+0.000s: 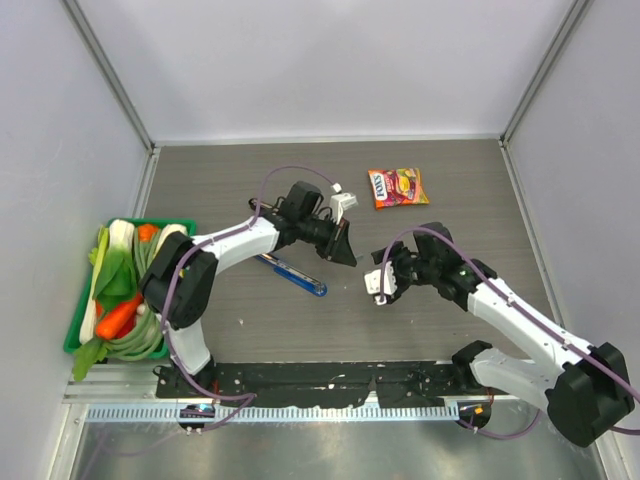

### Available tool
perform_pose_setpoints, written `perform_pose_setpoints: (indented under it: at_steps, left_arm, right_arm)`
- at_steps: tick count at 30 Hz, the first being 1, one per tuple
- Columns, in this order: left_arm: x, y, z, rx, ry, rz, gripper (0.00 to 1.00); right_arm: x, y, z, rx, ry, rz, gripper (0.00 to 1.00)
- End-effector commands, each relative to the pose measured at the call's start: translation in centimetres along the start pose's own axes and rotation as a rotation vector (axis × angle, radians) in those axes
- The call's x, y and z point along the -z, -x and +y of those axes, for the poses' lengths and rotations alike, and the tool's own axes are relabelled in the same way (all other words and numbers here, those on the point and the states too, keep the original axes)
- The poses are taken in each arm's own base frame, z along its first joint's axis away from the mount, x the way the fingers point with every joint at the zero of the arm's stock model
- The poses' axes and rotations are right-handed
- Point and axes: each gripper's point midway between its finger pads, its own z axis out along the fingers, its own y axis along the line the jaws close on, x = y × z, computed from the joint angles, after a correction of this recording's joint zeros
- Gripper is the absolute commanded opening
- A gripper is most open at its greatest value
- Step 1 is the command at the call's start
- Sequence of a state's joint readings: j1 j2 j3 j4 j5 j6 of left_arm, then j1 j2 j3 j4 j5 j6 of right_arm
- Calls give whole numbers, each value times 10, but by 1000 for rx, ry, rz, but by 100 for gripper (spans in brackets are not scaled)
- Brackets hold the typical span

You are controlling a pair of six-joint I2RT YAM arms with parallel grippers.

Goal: Load the staples into the stapler
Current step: Pick up the staple from the center of the board.

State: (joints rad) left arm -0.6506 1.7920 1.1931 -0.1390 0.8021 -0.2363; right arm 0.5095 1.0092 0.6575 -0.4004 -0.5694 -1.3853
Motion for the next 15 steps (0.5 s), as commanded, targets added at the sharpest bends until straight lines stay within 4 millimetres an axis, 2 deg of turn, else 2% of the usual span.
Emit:
perform_pose_setpoints:
  at_steps: [1,4,13,15]
  left_arm:
    - [0,9,-16,-22,-90,-5,0]
    - [-1,7,-19,-28,-113,9,1]
    - [-5,0,-22,-15,-149,40,2]
    - [-6,0,-23,-14,-153,43,2]
  right_arm:
    - [5,-8,-44,84,-196,79,65]
    - [4,-9,-47,91,-218,80,64]
    - [-11,3,-24,101,-142,0,63]
    - [-15,5,-20,113,-126,-12,60]
